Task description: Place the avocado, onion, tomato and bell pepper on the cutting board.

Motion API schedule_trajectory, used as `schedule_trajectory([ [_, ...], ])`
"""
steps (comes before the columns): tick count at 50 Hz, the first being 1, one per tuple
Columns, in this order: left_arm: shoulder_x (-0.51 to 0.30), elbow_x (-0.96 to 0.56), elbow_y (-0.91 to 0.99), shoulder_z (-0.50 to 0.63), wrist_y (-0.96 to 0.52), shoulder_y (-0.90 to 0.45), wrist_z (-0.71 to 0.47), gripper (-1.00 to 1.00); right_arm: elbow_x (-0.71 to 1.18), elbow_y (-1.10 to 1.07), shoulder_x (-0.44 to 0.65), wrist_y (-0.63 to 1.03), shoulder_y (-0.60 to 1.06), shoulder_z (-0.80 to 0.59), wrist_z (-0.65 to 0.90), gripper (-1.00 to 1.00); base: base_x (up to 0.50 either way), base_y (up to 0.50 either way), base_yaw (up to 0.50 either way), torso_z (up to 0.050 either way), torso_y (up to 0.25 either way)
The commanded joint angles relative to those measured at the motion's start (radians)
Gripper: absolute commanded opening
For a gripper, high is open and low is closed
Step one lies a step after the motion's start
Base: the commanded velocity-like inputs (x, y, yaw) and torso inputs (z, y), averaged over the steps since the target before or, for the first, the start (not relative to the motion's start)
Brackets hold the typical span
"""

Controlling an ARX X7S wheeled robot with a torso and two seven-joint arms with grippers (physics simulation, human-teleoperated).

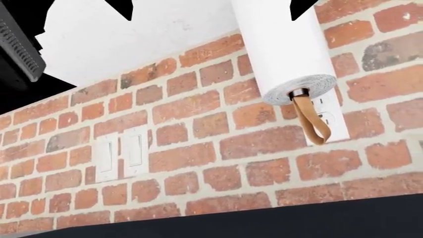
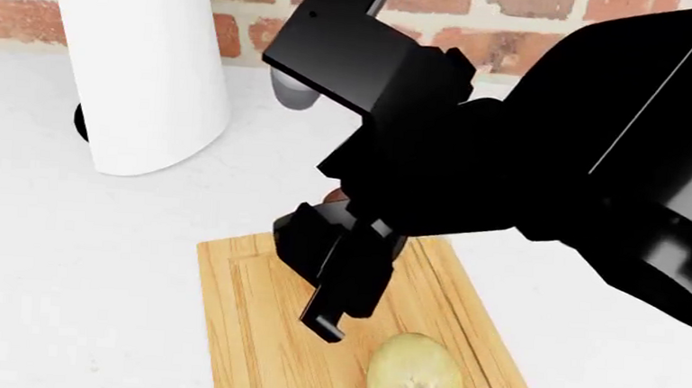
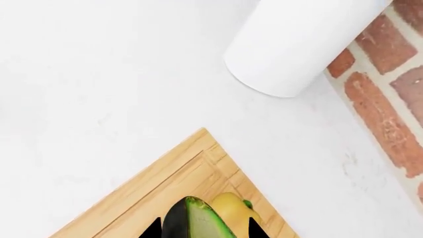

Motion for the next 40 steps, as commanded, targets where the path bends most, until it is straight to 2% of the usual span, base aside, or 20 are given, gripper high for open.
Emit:
schedule_trajectory([
  [1,-0.002,-0.004,0.001,0.002,-0.001,-0.005,-0.005,1.00,-0.040,0.031,-0.028,-0.039,-0.025,-0.006,-0.025,-1.00,0.00,0.00,0.00,0.000,0.000],
  [40,-0.009,-0.002,0.002,0.006,0.000,-0.008,-0.002,1.00,-0.061,0.082,-0.061,-0.073,-0.100,-0.030,-0.038,-1.00,0.00,0.00,0.00,0.000,0.000],
])
